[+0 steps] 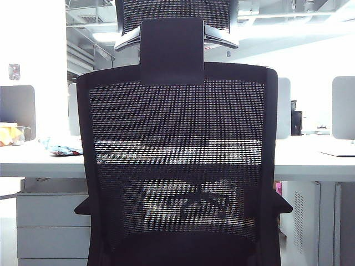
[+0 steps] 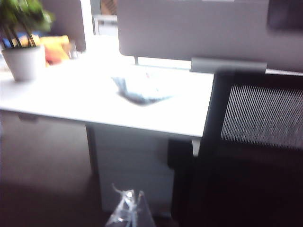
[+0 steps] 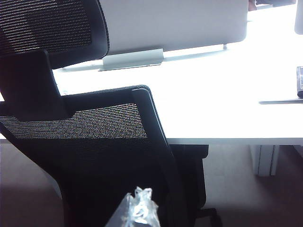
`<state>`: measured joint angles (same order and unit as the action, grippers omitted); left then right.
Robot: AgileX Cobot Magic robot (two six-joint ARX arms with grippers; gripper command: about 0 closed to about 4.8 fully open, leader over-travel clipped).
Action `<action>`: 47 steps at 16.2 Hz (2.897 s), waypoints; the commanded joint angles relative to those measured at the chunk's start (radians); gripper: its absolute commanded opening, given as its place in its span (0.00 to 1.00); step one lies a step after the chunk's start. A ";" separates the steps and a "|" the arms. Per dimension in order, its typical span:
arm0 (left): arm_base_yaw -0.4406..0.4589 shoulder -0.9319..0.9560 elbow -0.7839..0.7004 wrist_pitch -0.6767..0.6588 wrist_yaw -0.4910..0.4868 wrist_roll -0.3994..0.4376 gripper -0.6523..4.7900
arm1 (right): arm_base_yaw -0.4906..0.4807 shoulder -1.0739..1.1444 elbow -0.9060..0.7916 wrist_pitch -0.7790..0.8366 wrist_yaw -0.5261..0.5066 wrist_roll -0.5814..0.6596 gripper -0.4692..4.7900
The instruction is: Push the black chair under the table.
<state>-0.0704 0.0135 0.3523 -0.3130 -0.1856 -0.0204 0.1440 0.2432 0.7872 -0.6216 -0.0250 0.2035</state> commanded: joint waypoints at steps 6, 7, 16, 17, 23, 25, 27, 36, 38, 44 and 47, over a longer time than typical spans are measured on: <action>0.006 -0.010 -0.260 0.148 0.058 -0.113 0.11 | 0.002 0.000 0.003 0.012 0.004 -0.002 0.09; 0.006 -0.010 -0.270 0.147 0.064 -0.116 0.11 | 0.002 0.000 0.003 0.012 0.004 -0.002 0.09; 0.037 -0.010 -0.306 0.150 0.105 -0.115 0.11 | 0.002 0.000 0.003 0.012 0.004 -0.002 0.09; 0.037 -0.010 -0.314 0.153 0.124 -0.114 0.11 | 0.002 0.000 0.003 0.012 0.004 -0.002 0.09; 0.037 -0.010 -0.343 0.172 0.167 -0.107 0.11 | 0.002 0.000 0.003 0.012 0.004 -0.002 0.09; 0.037 -0.010 -0.343 0.172 0.167 -0.107 0.11 | 0.002 0.000 0.003 0.012 0.004 -0.002 0.09; 0.037 -0.010 -0.343 0.173 0.166 -0.106 0.11 | 0.002 0.000 0.003 0.012 0.004 -0.002 0.09; 0.033 -0.010 -0.343 0.182 0.164 -0.084 0.11 | 0.002 0.000 0.003 0.012 0.004 -0.002 0.09; 0.033 -0.010 -0.343 0.196 0.167 -0.053 0.11 | 0.002 0.000 0.003 0.012 0.004 -0.002 0.09; 0.034 -0.010 -0.343 0.196 0.193 -0.014 0.11 | 0.002 0.000 0.003 0.012 0.004 -0.002 0.09; 0.035 -0.010 -0.343 0.197 0.194 -0.008 0.11 | 0.002 0.000 0.003 0.012 0.004 -0.002 0.09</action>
<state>-0.0360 0.0032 0.0101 -0.1310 0.0013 -0.0345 0.1444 0.2432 0.7872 -0.6205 -0.0246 0.2035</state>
